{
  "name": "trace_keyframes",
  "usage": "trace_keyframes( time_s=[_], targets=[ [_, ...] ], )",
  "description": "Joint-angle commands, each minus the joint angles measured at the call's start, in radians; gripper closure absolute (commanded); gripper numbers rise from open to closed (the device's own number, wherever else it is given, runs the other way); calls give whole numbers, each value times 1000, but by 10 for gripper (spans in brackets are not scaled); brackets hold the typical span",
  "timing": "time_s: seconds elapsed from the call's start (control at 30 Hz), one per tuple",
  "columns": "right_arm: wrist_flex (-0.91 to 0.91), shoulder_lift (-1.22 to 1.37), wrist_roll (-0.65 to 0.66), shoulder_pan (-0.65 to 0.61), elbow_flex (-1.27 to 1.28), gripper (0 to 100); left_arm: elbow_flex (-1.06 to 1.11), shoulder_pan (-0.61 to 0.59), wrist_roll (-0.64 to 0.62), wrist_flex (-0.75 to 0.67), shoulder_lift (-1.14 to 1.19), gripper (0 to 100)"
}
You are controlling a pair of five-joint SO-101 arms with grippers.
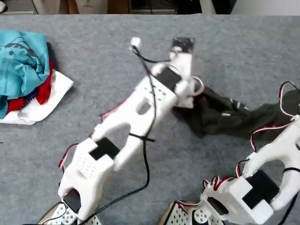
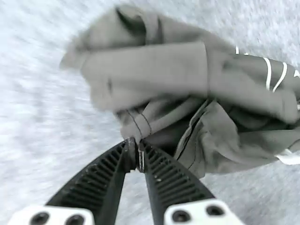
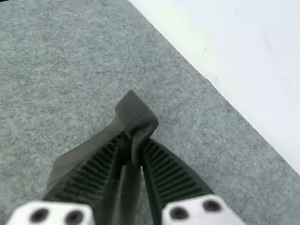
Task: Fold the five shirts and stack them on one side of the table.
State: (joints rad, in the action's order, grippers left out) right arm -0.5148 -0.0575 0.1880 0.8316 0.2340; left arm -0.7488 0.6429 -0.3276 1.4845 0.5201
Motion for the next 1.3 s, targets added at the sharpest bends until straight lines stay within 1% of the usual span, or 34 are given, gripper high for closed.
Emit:
trace_keyframes(
  time_s=[0.0,0.1,0.27,0.37,0.47,0.63,0.67,0.8,0.93,1.03,1.13,1.2,1.23,1.27],
  targets=[
    [-64,-2,43,13,-88,995,-193,-95,106,157,-19,980],
    [-94,-2,123,12,-84,995,-269,-175,183,238,-10,980],
    [-94,5,206,12,-25,995,-170,-261,207,213,-10,980],
    [-89,5,249,1,19,995,-55,-275,201,137,-10,980],
    [-87,7,261,-12,61,995,66,-276,199,54,-10,980],
    [9,7,259,-16,171,995,218,-275,204,-6,-10,970],
    [31,7,259,-18,193,995,242,-275,201,-3,-10,945],
    [66,7,279,-31,246,995,321,-272,199,6,-22,787],
    [66,7,331,-45,257,995,242,-270,212,121,-76,784],
    [66,7,351,-50,255,995,166,-267,276,210,-140,783],
    [66,5,388,-65,254,995,158,-206,370,275,-225,783],
    [66,5,411,-71,254,995,235,-120,446,276,-292,783],
    [66,5,417,-77,254,995,298,-69,508,276,-338,783],
    [66,2,423,-79,254,995,390,-6,608,276,-387,783]
  ],
)
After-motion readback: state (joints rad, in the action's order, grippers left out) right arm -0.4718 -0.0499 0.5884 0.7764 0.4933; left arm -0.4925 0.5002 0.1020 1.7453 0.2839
